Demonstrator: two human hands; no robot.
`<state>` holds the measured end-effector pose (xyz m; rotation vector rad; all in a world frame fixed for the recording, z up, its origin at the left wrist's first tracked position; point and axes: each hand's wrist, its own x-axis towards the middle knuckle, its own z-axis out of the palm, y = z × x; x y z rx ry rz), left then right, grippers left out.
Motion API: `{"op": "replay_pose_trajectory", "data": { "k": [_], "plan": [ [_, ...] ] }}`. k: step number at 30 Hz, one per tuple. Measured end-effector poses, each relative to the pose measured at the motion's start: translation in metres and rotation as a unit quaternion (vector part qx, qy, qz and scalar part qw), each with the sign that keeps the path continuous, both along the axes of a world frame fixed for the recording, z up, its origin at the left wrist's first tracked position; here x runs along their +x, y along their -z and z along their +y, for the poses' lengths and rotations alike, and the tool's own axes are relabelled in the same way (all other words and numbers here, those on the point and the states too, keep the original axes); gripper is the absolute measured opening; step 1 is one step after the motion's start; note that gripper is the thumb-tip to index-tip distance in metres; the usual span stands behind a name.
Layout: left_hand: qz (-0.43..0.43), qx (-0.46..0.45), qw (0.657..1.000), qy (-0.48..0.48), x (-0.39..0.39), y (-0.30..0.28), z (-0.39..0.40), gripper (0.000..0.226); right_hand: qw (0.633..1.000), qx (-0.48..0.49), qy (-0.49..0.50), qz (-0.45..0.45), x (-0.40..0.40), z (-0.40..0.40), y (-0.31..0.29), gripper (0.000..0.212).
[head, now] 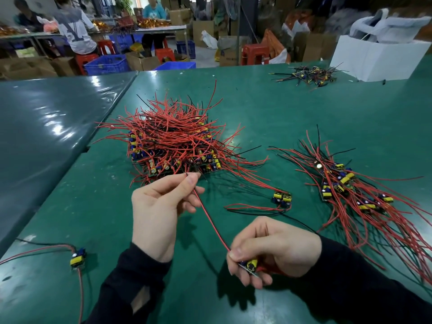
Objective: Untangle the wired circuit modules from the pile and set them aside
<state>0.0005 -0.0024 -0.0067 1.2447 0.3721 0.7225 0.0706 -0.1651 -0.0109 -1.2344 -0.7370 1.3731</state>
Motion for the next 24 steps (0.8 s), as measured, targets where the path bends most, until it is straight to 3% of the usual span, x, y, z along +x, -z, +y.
{"op": "replay_pose_trajectory", "data": {
  "k": [2, 4, 6, 9, 11, 13, 14, 18, 20, 24],
  "plan": [
    [0.005, 0.143, 0.986, -0.084, 0.0, 0.003, -0.002, 0.013, 1.0, -0.004, 0.002, -0.005, 0.0, 0.0, -0.001, 0.025],
    [0.018, 0.273, 0.951, -0.146, 0.0, 0.005, -0.003, 0.016, 1.0, -0.007, 0.007, -0.013, 0.0, 0.001, 0.0, 0.024],
    [0.012, 0.282, 0.946, -0.159, 0.0, 0.008, -0.002, 0.016, 1.0, -0.009, 0.011, -0.017, 0.0, 0.001, 0.002, 0.024],
    [-0.017, 0.162, 0.981, -0.103, 0.0, 0.004, 0.0, 0.014, 1.0, -0.008, 0.004, -0.018, -0.001, 0.001, 0.001, 0.024],
    [-0.032, 0.214, 0.968, -0.127, -0.001, 0.005, 0.0, 0.014, 1.0, -0.009, 0.007, -0.021, -0.001, 0.001, 0.001, 0.024],
    [-0.02, 0.332, 0.927, -0.172, -0.002, 0.006, -0.003, 0.01, 0.999, -0.01, 0.013, -0.033, -0.001, 0.001, 0.001, 0.023],
    [-0.012, 0.343, 0.921, -0.185, -0.002, 0.008, -0.004, 0.009, 0.999, -0.01, 0.019, -0.043, -0.002, 0.001, 0.002, 0.022],
    [0.01, 0.079, 0.995, -0.059, 0.001, 0.003, -0.014, 0.031, 0.986, 0.005, 0.111, -0.124, 0.0, 0.002, 0.003, 0.021],
    [0.043, 0.01, 0.999, 0.017, 0.0, 0.004, -0.02, 0.042, 0.971, 0.031, 0.179, -0.155, 0.002, 0.003, 0.004, 0.023],
    [0.11, -0.017, 0.982, 0.154, 0.0, 0.009, -0.029, 0.033, 0.956, 0.055, 0.235, -0.168, 0.005, 0.003, 0.005, 0.019]
  ]
}}
